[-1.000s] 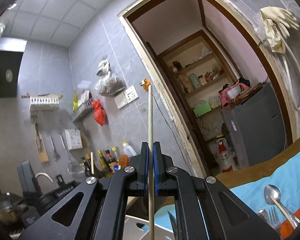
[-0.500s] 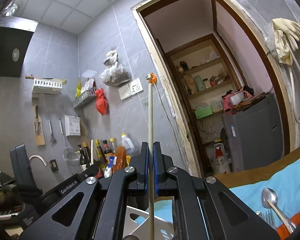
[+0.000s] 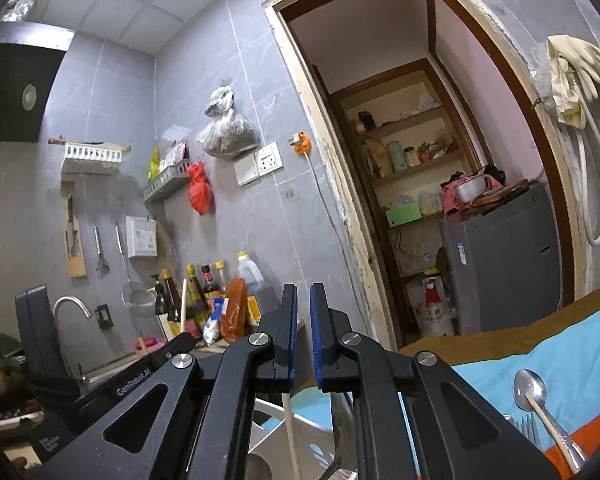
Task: Organize utensils
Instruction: 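Lift both chopsticks over the white caddy and open both tools to drop them, then move both open tools back over the knife, fork and spoon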
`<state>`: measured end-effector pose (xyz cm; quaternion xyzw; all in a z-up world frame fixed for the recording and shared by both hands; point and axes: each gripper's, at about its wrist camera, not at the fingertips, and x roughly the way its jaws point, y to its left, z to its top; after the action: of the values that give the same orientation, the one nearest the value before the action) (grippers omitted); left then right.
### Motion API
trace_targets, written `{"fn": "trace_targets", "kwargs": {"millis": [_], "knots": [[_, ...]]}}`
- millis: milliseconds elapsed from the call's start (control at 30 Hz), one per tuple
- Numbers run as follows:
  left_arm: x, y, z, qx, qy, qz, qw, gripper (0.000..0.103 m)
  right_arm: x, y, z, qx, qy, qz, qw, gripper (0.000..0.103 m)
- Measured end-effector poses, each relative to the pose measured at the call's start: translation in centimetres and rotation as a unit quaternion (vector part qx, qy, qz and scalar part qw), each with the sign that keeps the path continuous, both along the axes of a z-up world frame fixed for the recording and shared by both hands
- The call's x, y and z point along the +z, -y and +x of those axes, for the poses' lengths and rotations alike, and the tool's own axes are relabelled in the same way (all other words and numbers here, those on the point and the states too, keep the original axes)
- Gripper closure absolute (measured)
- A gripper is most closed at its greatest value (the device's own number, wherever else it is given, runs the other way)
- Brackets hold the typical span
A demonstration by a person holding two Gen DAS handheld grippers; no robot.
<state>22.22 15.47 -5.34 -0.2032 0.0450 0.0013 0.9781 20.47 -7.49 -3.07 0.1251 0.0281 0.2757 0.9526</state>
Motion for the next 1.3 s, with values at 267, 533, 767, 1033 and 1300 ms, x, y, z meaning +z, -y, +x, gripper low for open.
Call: {"fn": "trace_targets", "kwargs": {"millis": [267,533,767,1033,1300], "knots": [[1.0,0.6,-0.5,-0.022,-0.023,0.023,0.9992,0.098,1.1,0.2,-0.3,0.011,-0.01,-0.002,1.0,0.09],[3.2,2.0,-1.4,-0.036,-0.041,0.034,0.9979,0.084,3.6,2.1,-0.8,0.009,-0.015,0.0,1.0,0.08],[5.8,5.0,-2.5,-0.045,-0.05,0.048,0.9966,0.058,5.5,5.8,-1.2,-0.003,-0.019,-0.02,1.0,0.062],[7.3,9.8,-3.7,-0.041,-0.059,0.073,0.9948,0.023,6.2,10.8,-1.5,-0.023,-0.03,-0.053,0.998,0.03],[6.5,14.4,-4.6,-0.032,-0.059,0.087,0.9939,0.009,5.4,15.4,-1.1,-0.044,-0.044,-0.073,0.995,0.012]]}}
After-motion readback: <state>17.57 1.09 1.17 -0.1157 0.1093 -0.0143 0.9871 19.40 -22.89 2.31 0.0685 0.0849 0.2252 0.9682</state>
